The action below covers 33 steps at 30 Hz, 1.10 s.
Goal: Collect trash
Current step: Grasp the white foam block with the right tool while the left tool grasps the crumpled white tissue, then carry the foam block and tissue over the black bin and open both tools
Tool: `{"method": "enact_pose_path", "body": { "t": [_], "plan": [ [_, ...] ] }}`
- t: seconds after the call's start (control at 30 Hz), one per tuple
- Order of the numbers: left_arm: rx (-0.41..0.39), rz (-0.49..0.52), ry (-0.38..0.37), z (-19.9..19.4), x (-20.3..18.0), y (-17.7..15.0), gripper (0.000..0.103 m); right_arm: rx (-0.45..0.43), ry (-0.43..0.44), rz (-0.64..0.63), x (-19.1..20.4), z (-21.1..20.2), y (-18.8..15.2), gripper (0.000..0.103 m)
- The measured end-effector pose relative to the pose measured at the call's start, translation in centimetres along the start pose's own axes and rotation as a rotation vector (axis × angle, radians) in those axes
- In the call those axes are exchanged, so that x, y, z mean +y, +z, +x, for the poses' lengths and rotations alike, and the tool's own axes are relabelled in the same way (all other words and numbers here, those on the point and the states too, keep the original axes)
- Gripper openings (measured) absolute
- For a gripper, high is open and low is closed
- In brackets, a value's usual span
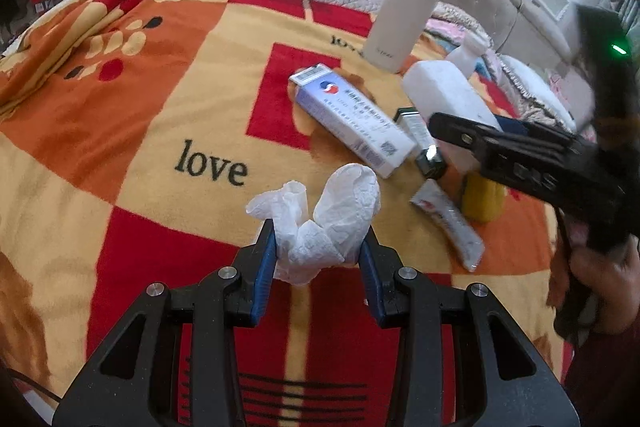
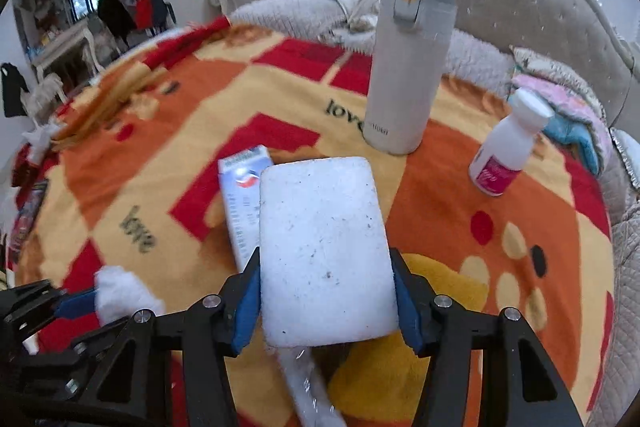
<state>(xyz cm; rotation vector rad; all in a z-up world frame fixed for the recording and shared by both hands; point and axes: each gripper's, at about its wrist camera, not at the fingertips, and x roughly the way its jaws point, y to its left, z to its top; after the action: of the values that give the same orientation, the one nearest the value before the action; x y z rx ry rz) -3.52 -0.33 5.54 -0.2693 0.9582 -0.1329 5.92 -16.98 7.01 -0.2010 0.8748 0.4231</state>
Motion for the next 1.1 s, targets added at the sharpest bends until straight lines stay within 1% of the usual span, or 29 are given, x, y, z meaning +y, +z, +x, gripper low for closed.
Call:
{"method": "enact_pose_path", "body": {
  "t": [0.1, 0.3, 0.57, 0.83, 1.1],
  "plan": [
    [0.001, 0.005, -0.014, -0.5, -0.6, -0.5, 0.037, -0.026, 0.016, 0.031, 0.1, -2.9, -2.1, 0.056],
    [0.018, 0.028, -0.032, -1.5, -2.6, -2.4, 0.037, -0.048, 0.020, 0.102, -0.6, -6.5, -6.7, 0.056],
    [-0.006, 0.048, -0.037, -3.7, -4.6, -3.8, 0.037, -0.053, 0.021, 0.187, -2.2, -8.9, -11.0, 0.056],
    [-0.008, 0.074, -0.045, -5.0, -6.2, -4.9, 0.037, -0.056, 0.019, 0.249, -3.8, -10.4, -13.9, 0.056],
    [-0.007, 0.077, -0.034, -5.9, -6.9, -5.7, 0.037, -0.071, 0.037, 0.262, -4.2, -11.1, -14.9, 0.056]
  ]
}}
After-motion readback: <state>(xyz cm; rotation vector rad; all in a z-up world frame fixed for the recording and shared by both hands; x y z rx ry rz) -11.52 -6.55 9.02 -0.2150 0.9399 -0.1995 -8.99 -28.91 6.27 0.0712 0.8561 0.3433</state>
